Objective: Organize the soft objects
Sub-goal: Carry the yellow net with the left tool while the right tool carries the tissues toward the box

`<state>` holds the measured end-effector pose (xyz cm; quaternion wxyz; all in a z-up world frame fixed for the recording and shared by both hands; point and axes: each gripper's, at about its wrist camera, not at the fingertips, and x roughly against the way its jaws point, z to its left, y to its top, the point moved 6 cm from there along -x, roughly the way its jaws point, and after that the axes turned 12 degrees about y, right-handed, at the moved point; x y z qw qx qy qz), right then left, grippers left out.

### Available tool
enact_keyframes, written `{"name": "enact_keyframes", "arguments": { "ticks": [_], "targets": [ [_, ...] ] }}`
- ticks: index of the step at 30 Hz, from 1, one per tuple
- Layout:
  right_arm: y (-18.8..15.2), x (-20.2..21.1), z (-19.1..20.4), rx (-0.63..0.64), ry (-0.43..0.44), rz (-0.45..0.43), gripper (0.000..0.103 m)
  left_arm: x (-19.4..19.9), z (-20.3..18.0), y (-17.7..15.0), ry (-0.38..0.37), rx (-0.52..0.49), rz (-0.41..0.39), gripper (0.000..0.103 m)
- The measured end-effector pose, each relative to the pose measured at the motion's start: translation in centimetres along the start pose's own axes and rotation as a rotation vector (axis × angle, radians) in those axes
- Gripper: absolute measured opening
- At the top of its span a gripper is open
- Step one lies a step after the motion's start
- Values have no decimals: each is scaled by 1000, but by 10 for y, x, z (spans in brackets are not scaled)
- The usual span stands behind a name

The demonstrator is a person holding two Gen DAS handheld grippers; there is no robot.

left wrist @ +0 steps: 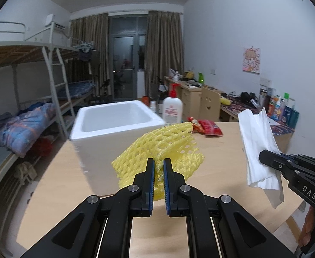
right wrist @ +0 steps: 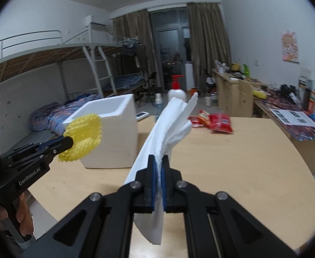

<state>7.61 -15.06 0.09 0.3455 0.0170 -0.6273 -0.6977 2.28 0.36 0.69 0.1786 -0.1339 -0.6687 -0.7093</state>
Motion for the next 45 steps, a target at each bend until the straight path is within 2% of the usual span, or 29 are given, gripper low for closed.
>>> {"name": "enact_keyframes", "arguments": {
  "ticks": [8, 15, 22, 36, 45],
  "targets": [
    [6, -29, 36, 61, 119, 26, 7, 7, 45, -3, 109, 49, -1, 8],
    [9, -46, 53, 97, 178, 51, 7, 6, 61, -5, 151, 73, 1, 8],
    [18, -57, 57, 117, 192, 61, 7, -1, 59, 4, 152, 76, 0, 8],
    [69, -61, 65, 170, 183, 13, 7, -14, 60, 58, 131, 80, -34, 8],
    [77, -82, 67, 179, 196, 34, 7, -28, 58, 69, 122, 82, -34, 8]
  ]
}}
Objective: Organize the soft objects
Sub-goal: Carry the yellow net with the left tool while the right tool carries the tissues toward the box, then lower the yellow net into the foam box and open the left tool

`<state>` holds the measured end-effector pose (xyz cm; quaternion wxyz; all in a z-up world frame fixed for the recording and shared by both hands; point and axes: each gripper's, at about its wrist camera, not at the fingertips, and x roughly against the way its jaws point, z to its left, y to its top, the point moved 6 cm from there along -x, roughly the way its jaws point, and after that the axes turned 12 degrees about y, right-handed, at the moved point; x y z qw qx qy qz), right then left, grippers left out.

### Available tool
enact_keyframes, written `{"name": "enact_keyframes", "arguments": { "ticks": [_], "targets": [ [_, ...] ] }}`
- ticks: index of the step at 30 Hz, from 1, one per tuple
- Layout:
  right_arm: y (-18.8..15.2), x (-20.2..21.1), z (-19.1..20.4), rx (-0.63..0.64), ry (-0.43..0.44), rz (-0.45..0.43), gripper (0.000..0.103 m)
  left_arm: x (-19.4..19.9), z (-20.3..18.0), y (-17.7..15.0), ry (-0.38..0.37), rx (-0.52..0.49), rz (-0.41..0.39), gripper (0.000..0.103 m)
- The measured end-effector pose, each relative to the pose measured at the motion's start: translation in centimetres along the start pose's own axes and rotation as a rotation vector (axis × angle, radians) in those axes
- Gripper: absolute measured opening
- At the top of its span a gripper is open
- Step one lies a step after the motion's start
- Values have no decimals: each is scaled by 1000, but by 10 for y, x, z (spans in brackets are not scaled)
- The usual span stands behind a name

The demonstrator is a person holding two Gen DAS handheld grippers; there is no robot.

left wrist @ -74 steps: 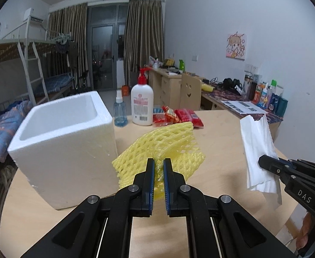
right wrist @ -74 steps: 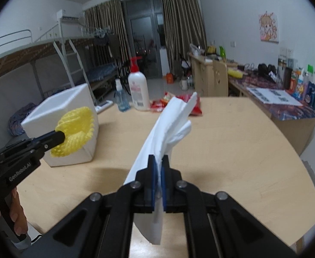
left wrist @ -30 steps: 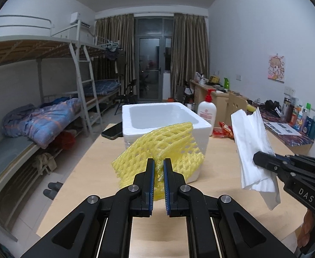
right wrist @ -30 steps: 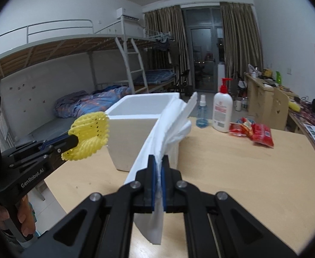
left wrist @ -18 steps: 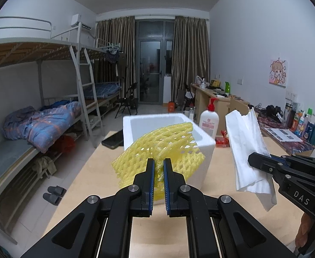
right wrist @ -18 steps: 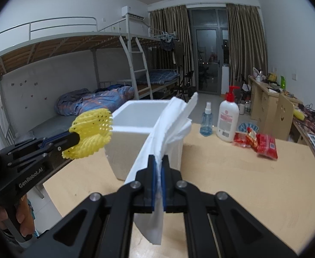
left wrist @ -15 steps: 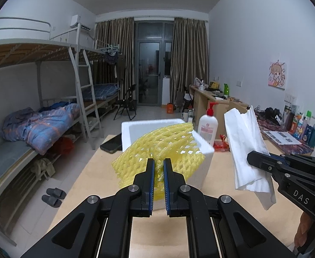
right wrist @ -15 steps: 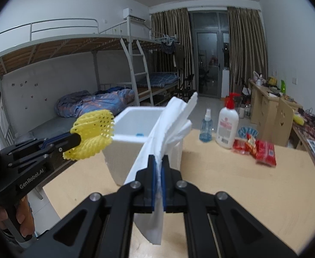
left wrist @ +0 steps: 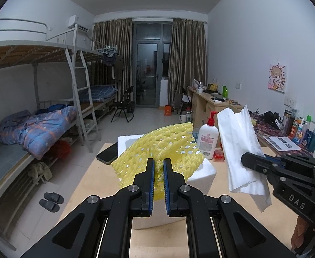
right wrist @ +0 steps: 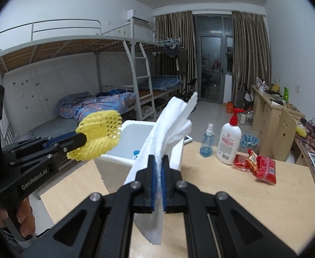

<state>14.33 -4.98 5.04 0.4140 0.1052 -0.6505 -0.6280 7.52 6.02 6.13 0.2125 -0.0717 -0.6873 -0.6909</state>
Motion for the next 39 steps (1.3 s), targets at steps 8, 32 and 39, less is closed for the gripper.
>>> {"name": "enact_keyframes", "arguments": {
  "ticks": [8, 32, 39],
  "targets": [
    [10, -12, -5, 1, -1, 11, 7, -29, -8, 15, -15, -4, 16, 8],
    [14, -35, -33, -19, -28, 32, 7, -124, -33, 25, -14, -32, 129, 8],
    [14, -34, -34, -23, -33, 30, 7, -126, -31, 25, -8, -17, 131, 9]
  ]
}}
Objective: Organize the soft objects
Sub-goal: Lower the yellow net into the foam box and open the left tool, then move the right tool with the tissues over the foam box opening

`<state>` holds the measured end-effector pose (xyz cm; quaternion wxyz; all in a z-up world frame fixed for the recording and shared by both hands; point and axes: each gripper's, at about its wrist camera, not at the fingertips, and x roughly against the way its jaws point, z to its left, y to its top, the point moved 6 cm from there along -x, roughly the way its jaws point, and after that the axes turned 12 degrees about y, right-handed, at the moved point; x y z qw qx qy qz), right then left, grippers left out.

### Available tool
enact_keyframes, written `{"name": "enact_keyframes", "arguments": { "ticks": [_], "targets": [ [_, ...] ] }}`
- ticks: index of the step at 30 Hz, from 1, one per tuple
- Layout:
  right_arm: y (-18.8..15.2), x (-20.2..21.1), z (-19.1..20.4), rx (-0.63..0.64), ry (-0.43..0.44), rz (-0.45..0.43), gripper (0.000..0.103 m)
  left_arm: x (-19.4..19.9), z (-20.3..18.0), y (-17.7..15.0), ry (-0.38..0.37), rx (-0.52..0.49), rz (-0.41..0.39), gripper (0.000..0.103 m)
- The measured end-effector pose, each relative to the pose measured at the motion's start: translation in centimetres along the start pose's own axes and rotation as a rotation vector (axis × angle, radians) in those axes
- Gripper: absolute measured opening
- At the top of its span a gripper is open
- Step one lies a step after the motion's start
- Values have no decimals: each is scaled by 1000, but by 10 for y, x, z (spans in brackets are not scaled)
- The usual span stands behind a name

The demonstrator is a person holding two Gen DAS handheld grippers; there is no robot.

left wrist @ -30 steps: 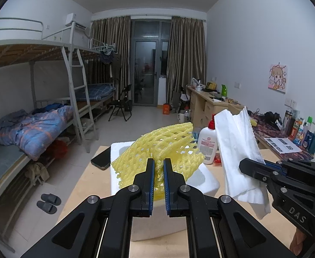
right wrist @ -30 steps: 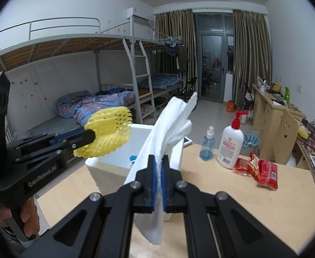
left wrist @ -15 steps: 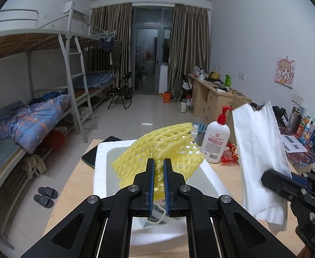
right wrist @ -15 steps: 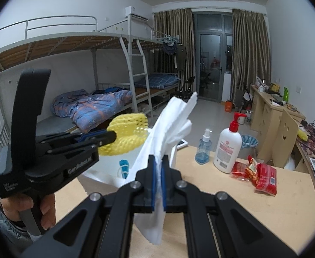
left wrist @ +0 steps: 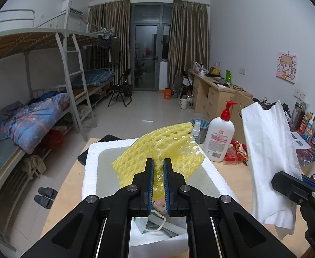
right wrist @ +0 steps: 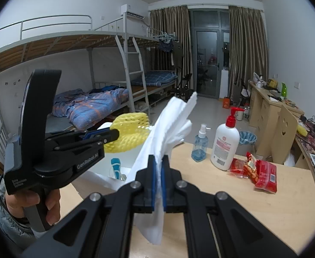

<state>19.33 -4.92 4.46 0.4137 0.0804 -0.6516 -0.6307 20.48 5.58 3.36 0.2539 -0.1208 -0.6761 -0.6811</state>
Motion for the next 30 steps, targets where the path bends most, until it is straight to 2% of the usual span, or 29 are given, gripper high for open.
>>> {"name": "enact_keyframes", "arguments": {
  "ticks": [2, 4, 5, 6, 7, 8, 9, 11, 13, 22, 30],
  "targets": [
    [0, 1, 0, -4, -4, -1, 7, 1, 0, 1, -5, 2, -3, 11],
    [-1, 1, -1, -4, -6, -1, 7, 1, 0, 2, 11, -3, -4, 19],
    [-1, 2, -1, -3, -7, -2, 7, 1, 0, 2, 11, -4, -7, 29],
    [-1, 3, -1, -3, -8, -3, 7, 2, 1, 2, 14, 5, -11, 46],
    [-2, 3, -1, -3, -8, -5, 7, 2, 3, 2, 19, 15, -14, 58],
    [-2, 4, -1, -4, -9, -5, 7, 2, 5, 2, 20, 23, -19, 83],
    [-2, 4, -2, -6, -10, -7, 7, 4, 5, 3, 25, 27, -31, 94],
    [-1, 6, -4, -9, -12, -12, 7, 9, 9, 5, 58, 36, -71, 96],
    [0, 8, -5, -11, -16, -16, 7, 8, 9, 5, 71, 24, -70, 101],
    [-2, 5, -7, -12, -16, -6, 7, 12, 19, 2, 97, 34, -71, 101],
    [-1, 0, 0, -15, -5, 2, 7, 41, 45, -11, 122, 51, -104, 101]
  ]
}}
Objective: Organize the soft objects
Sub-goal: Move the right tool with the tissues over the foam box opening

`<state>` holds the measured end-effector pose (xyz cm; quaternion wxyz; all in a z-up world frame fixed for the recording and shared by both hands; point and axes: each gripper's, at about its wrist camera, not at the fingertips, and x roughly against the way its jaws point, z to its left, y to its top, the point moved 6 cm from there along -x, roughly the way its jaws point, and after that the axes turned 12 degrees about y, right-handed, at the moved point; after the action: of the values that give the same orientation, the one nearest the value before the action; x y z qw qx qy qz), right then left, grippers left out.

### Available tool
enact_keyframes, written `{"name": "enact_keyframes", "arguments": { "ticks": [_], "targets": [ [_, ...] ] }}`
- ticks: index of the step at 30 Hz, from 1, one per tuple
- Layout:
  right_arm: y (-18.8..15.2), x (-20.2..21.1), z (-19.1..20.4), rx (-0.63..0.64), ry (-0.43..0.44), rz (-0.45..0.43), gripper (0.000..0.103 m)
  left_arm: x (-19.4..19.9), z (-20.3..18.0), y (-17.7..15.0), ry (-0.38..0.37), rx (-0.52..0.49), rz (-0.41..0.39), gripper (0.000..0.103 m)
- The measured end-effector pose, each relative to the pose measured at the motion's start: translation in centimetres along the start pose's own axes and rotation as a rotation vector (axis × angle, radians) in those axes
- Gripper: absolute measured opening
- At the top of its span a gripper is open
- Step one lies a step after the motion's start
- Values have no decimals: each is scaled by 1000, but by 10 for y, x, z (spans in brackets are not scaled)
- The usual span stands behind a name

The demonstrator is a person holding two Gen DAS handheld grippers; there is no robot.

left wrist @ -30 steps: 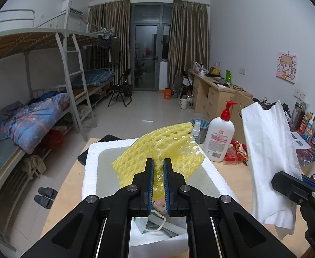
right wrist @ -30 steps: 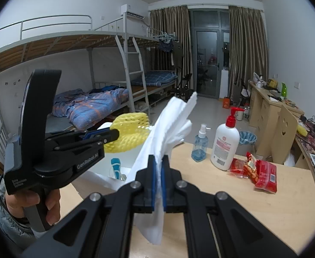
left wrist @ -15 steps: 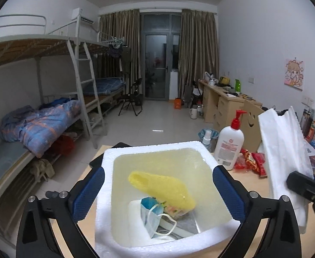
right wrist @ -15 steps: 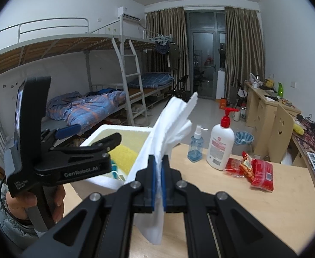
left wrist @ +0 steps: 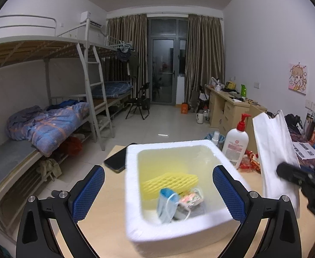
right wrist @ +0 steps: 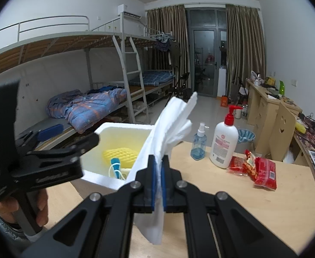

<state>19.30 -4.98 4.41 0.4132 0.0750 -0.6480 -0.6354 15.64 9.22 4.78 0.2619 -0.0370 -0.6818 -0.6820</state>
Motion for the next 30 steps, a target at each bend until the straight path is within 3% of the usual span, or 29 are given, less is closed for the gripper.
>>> {"name": "enact_keyframes", "arguments": {
  "ticks": [10, 16, 30],
  "targets": [
    [3, -10, 14, 9, 31, 9, 7, 25, 43, -37, 56, 44, 25, 101],
    [8, -18, 26, 22, 61, 11, 7, 32, 44, -58, 37, 12, 60, 101],
    [14, -43, 55, 56, 107, 39, 7, 40, 67, -80, 103, 26, 67, 101]
  ]
}}
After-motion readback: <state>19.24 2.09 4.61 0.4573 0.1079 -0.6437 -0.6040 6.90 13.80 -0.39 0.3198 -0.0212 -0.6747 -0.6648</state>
